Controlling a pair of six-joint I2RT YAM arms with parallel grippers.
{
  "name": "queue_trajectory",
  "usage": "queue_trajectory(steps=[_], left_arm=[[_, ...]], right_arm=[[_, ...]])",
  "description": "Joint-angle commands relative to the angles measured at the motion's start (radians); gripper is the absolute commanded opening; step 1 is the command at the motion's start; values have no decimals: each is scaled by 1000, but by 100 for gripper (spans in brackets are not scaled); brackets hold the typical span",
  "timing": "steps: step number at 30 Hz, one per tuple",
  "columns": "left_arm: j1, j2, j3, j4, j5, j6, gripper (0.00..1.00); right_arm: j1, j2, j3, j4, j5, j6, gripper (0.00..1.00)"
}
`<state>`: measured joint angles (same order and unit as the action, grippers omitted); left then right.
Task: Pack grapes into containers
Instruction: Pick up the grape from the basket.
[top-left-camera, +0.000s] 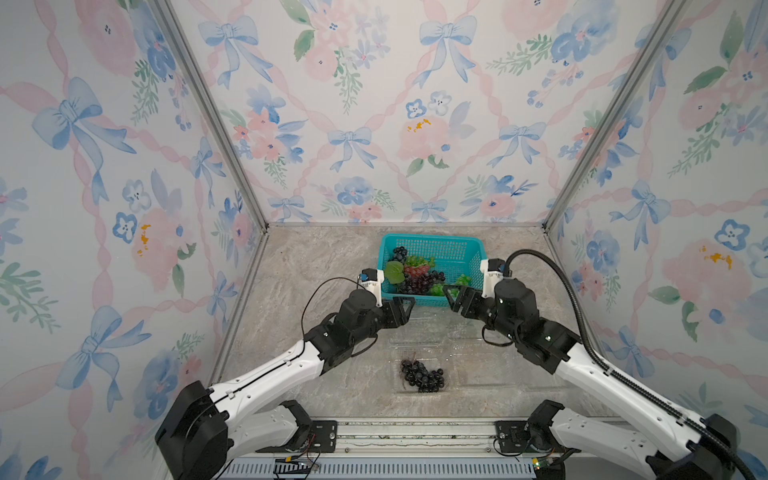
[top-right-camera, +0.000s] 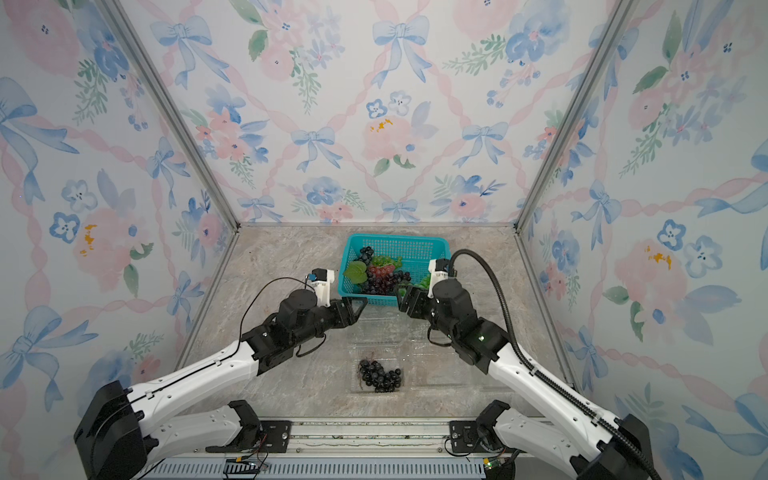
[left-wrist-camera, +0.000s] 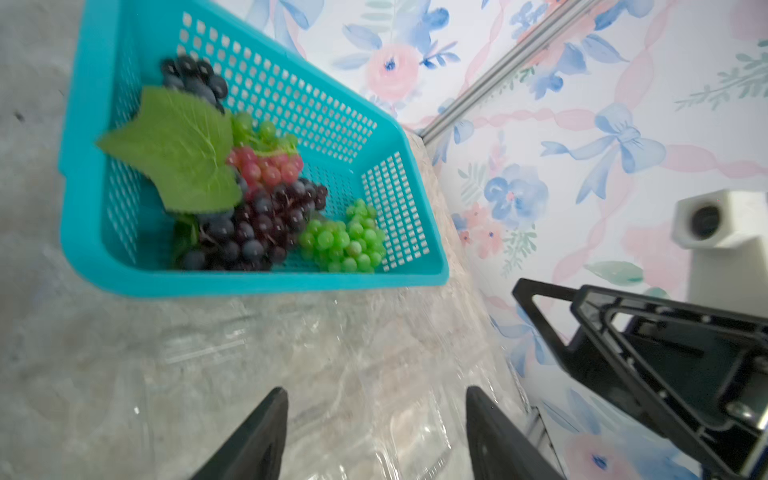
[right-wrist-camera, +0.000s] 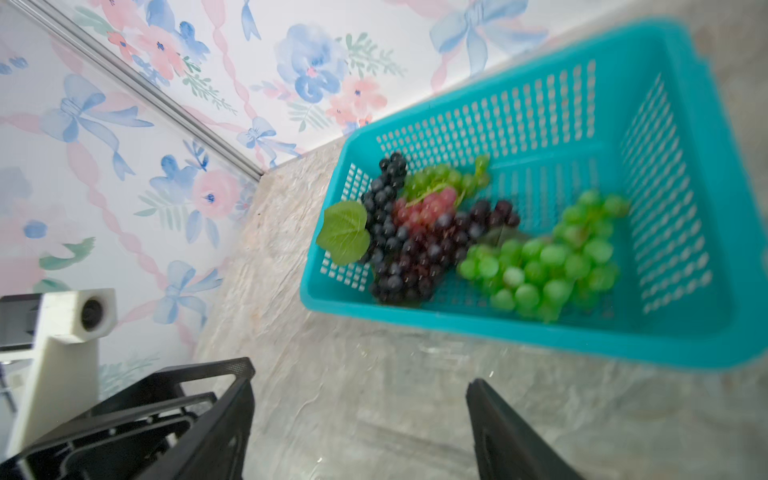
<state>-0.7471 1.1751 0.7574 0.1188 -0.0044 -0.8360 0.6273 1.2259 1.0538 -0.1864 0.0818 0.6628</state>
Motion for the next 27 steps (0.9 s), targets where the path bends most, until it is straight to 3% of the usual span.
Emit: queue_trajectory(steps=[1, 8, 14, 18, 27], left_arm=[[46, 83, 106, -57, -22, 88, 71], [140, 263, 263, -66, 39, 113, 72], [171, 394, 348, -66, 109, 130, 71], [185, 432, 361, -65, 122, 132, 71], [202, 460, 363, -64, 166, 141, 70]], right_arm=[[-80, 154, 120, -101, -90, -148, 78], [-182, 421, 321, -141, -134, -217, 91], [-204, 610, 505, -406, -79, -322, 89], [-208, 657, 523, -518, 2, -346, 89], [-238, 725, 507, -562, -23, -284, 96]])
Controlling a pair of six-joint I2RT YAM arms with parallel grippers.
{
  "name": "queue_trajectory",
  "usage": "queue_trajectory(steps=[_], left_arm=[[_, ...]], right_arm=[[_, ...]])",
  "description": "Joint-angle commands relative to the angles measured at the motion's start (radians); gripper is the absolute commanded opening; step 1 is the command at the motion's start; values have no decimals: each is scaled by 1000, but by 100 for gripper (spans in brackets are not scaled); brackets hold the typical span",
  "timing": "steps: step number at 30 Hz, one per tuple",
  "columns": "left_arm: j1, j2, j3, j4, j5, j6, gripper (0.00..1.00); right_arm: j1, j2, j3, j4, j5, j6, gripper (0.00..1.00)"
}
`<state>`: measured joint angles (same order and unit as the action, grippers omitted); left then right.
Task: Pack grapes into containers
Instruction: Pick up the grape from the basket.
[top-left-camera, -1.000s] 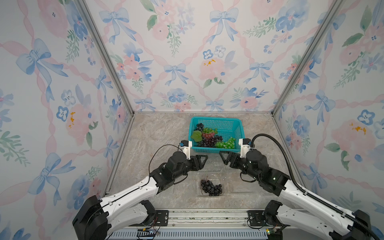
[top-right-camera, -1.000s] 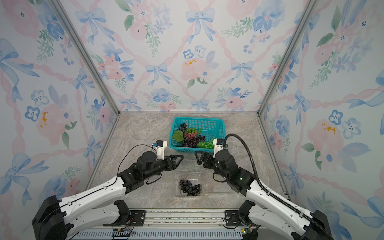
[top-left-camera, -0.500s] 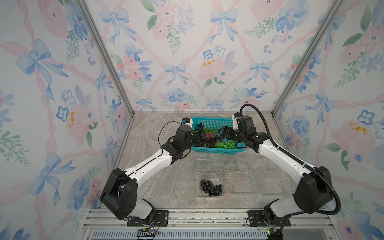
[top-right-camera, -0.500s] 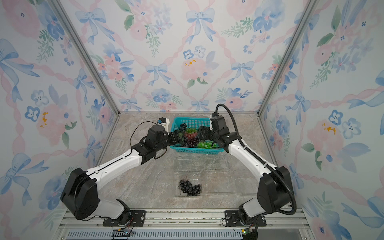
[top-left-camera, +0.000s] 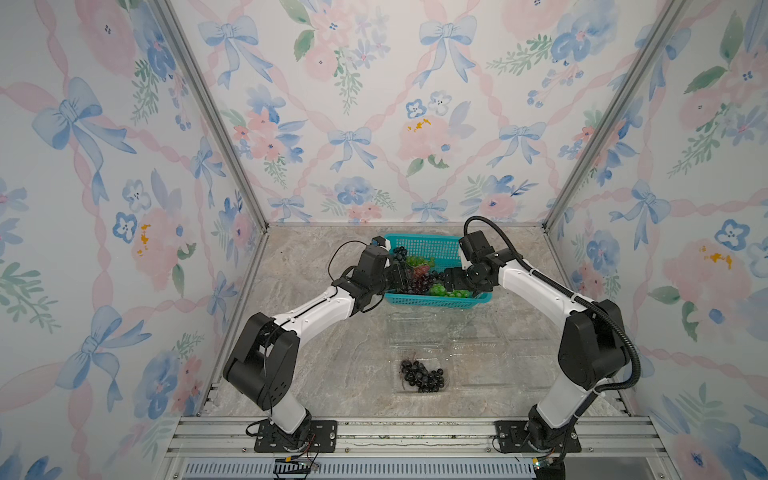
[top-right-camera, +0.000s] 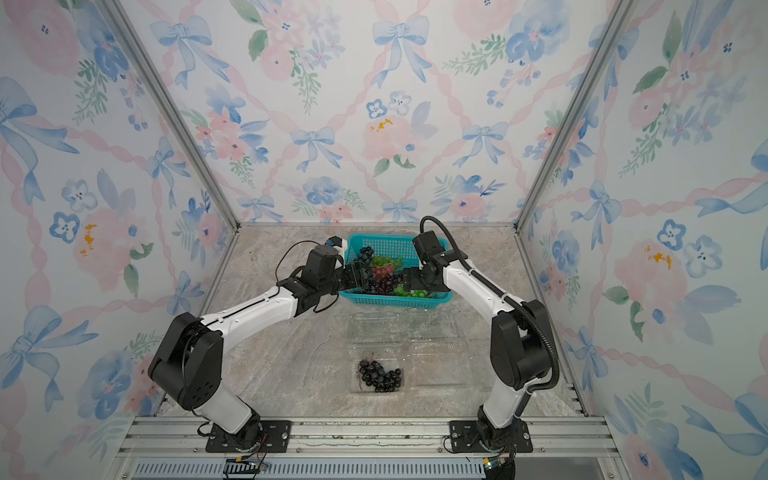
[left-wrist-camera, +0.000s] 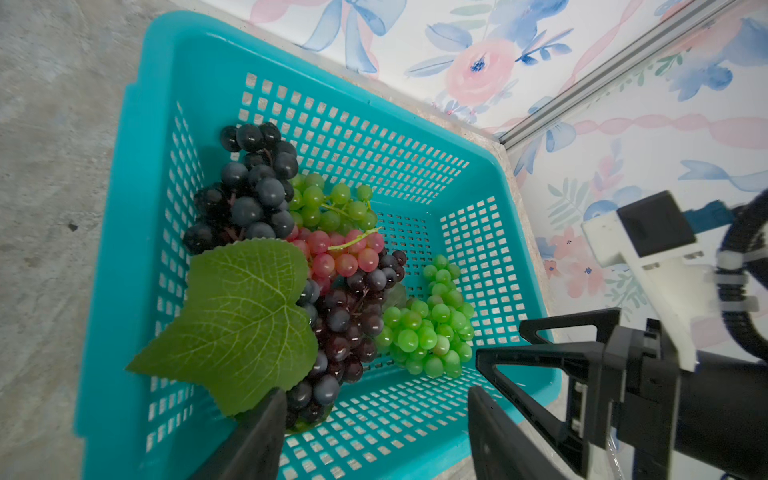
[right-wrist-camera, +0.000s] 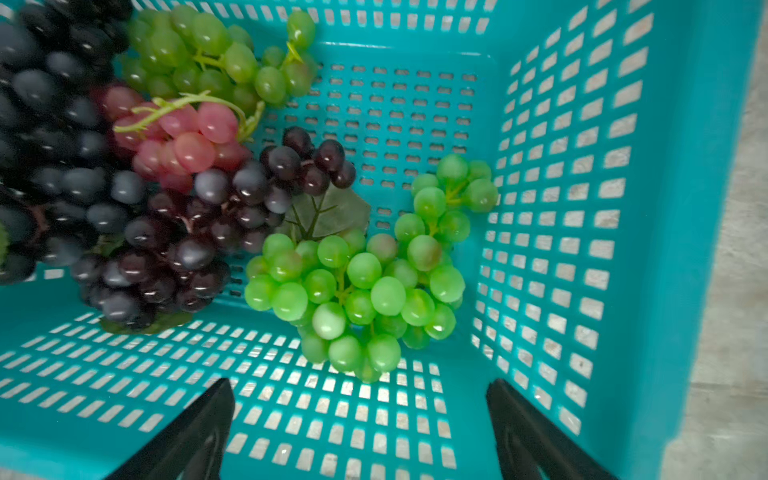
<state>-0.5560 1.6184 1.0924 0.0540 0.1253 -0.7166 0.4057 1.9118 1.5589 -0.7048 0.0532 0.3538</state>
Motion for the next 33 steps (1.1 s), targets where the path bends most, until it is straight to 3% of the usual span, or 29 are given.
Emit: queue_trajectory(steps=[1, 25, 28, 33], left_arm=[[14, 17, 29, 1, 43, 25, 70], [70, 6, 52, 3, 100, 36, 70], [81, 9, 52, 4, 107, 35, 70], [90, 15, 59, 6, 116, 35, 70]], right_arm=[[-19, 48, 1, -36, 1, 36, 96], [-50, 310, 156, 21, -162, 171, 97], [-50, 309, 164, 58, -171, 170, 94], [-55, 269, 145, 135, -176, 172, 77]])
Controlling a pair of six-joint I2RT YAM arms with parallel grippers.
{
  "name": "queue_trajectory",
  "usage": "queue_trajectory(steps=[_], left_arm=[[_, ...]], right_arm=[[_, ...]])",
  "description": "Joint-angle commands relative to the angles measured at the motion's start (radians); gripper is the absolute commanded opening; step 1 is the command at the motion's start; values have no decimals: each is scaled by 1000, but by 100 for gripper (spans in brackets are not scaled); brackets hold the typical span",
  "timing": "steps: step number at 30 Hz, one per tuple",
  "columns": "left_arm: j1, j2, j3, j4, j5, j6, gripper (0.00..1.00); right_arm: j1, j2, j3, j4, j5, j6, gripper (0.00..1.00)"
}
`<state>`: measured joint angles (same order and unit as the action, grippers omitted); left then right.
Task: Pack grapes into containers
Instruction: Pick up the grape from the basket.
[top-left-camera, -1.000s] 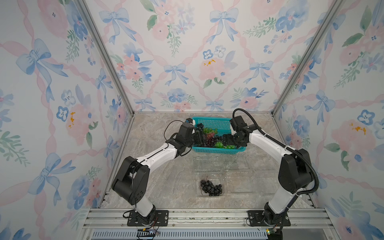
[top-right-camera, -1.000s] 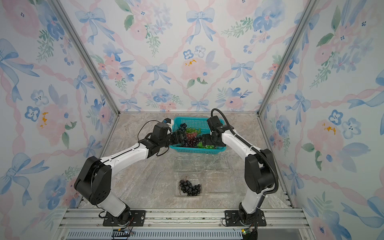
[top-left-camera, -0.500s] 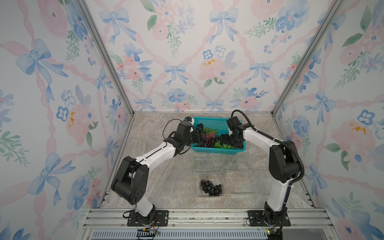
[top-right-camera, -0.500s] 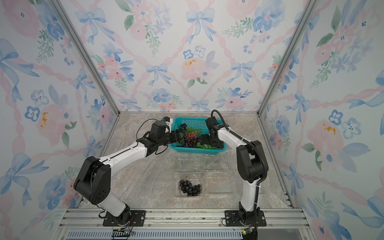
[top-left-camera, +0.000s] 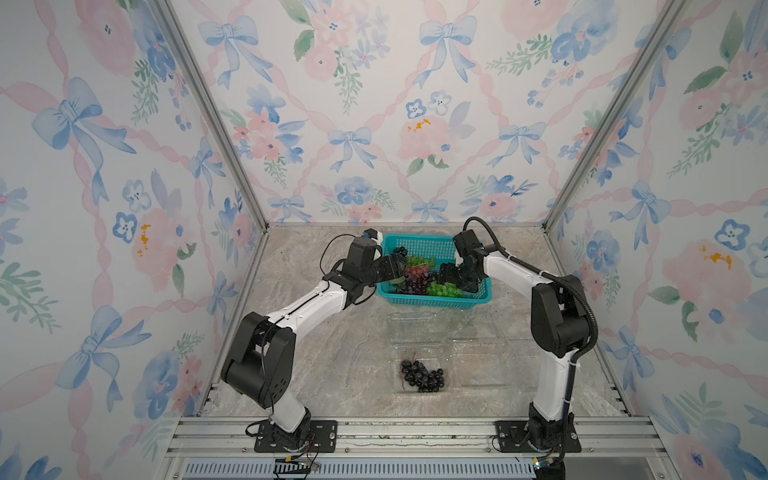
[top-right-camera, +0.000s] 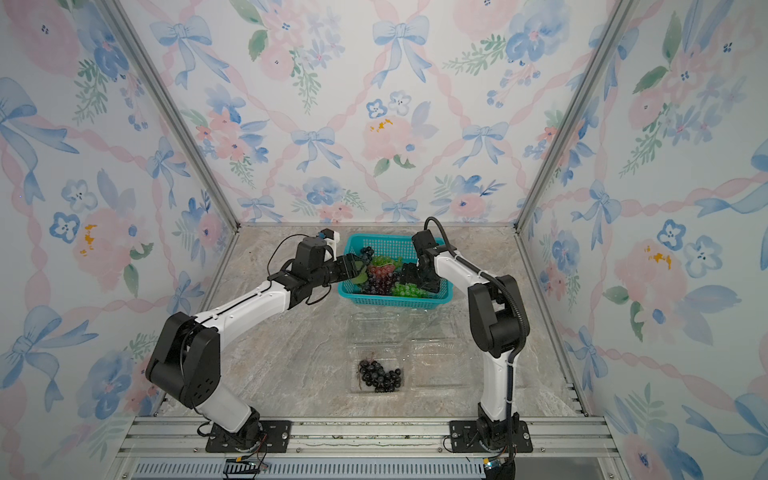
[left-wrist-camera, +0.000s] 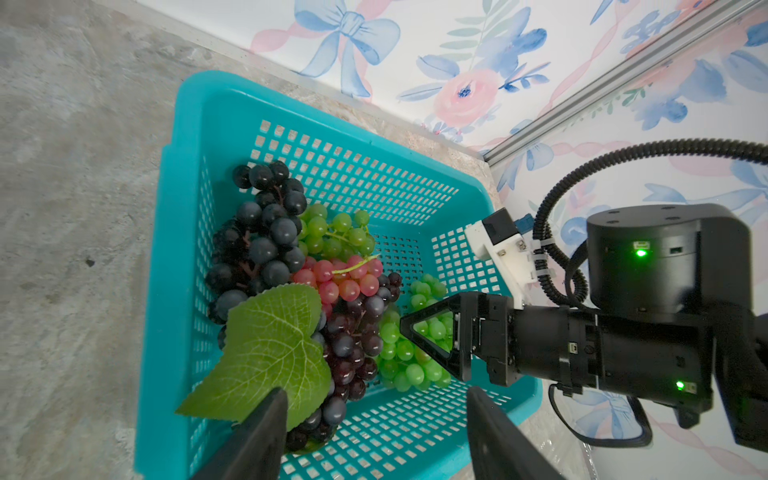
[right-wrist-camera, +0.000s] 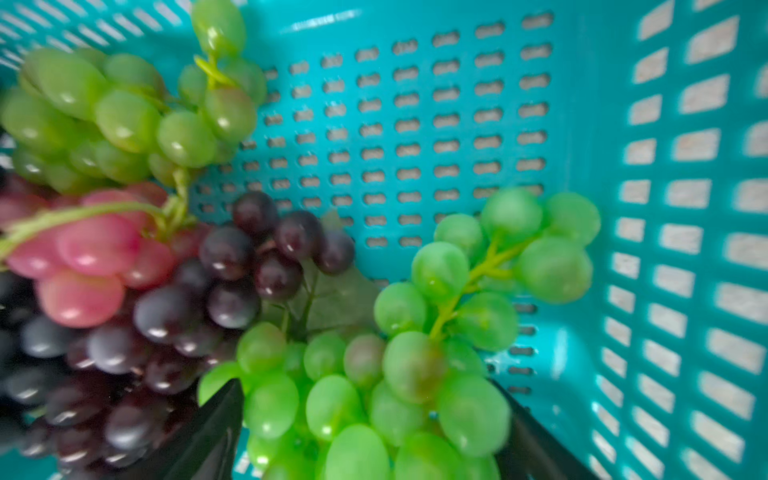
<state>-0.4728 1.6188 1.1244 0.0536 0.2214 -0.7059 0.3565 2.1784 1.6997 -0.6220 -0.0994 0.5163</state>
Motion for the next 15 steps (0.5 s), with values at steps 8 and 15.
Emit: queue_trajectory(steps=[8, 15], left_arm=[[8, 15, 29, 6, 25, 17, 70], [9, 5, 26, 6, 25, 12, 69]], right_arm=[[-29, -46, -29, 98, -17, -2, 41], [-36, -55, -49, 124, -23, -24, 27]])
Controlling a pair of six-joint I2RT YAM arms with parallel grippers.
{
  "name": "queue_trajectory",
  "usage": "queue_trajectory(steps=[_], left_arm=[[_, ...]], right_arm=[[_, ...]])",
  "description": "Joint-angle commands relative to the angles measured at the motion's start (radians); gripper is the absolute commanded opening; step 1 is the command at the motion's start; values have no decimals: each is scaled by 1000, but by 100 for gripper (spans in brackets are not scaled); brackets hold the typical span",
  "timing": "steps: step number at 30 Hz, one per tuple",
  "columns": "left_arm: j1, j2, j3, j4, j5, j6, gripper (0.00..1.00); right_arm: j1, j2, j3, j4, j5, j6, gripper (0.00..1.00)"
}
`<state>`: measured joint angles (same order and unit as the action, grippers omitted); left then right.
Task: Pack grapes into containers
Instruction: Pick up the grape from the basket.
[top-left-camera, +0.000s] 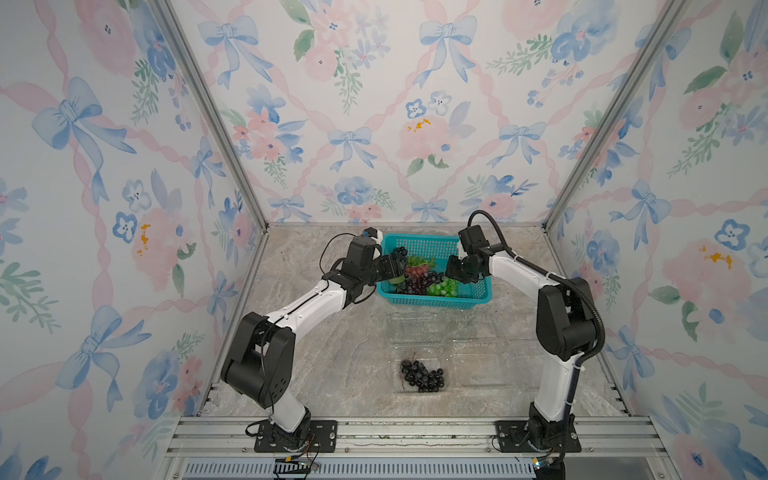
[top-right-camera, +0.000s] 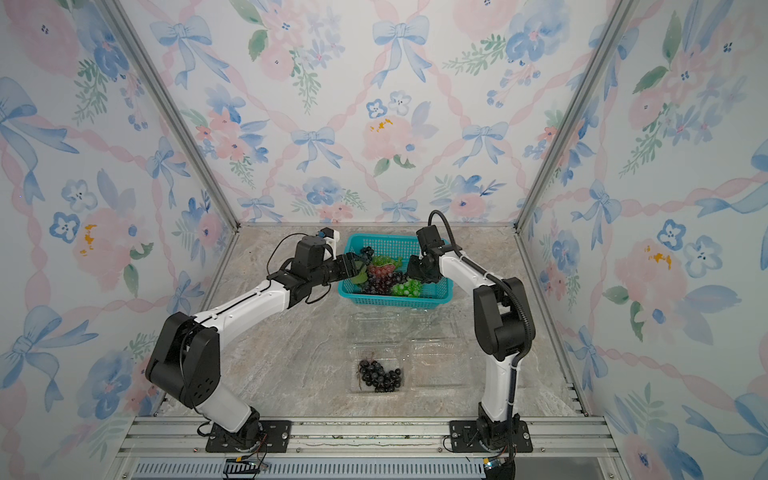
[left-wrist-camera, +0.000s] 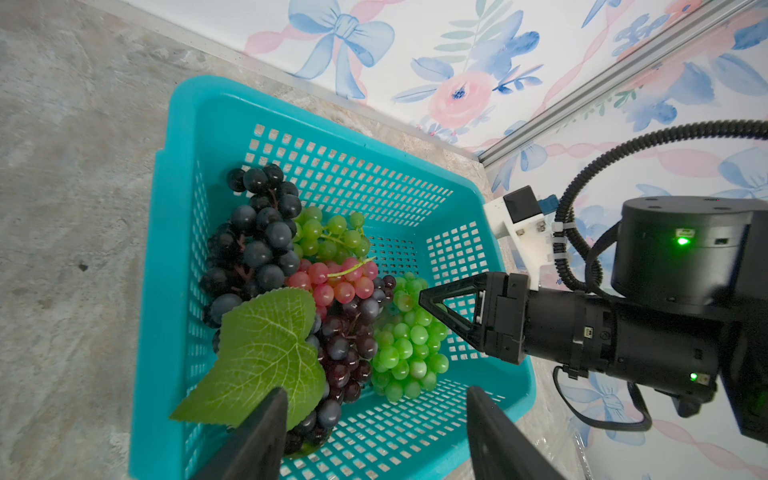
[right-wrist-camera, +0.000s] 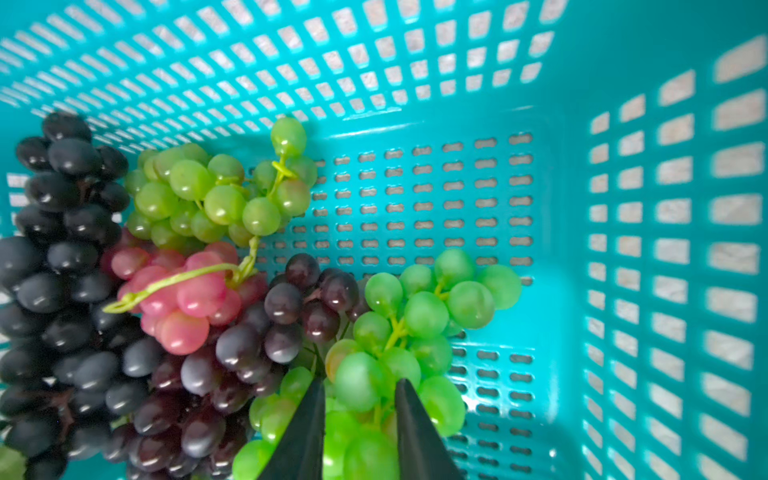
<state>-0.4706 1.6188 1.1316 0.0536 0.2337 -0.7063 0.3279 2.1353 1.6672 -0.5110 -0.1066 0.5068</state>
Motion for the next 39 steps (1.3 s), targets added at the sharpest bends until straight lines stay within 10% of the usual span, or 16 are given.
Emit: queue_trajectory(steps=[1, 5, 22, 39], left_arm=[[6, 4, 19, 5, 14, 11, 69], [6, -2, 13, 6, 9, 8, 69], [6, -10, 7, 7, 11, -1, 69], [7, -24, 22, 9, 4, -3, 69]], right_arm=[[-9, -6, -11, 1, -21, -20, 31], [-12, 10, -2, -10, -26, -27, 43], [-6, 17, -6, -18, -79, -13, 0], [-3, -178, 10, -4, -128, -12, 0]])
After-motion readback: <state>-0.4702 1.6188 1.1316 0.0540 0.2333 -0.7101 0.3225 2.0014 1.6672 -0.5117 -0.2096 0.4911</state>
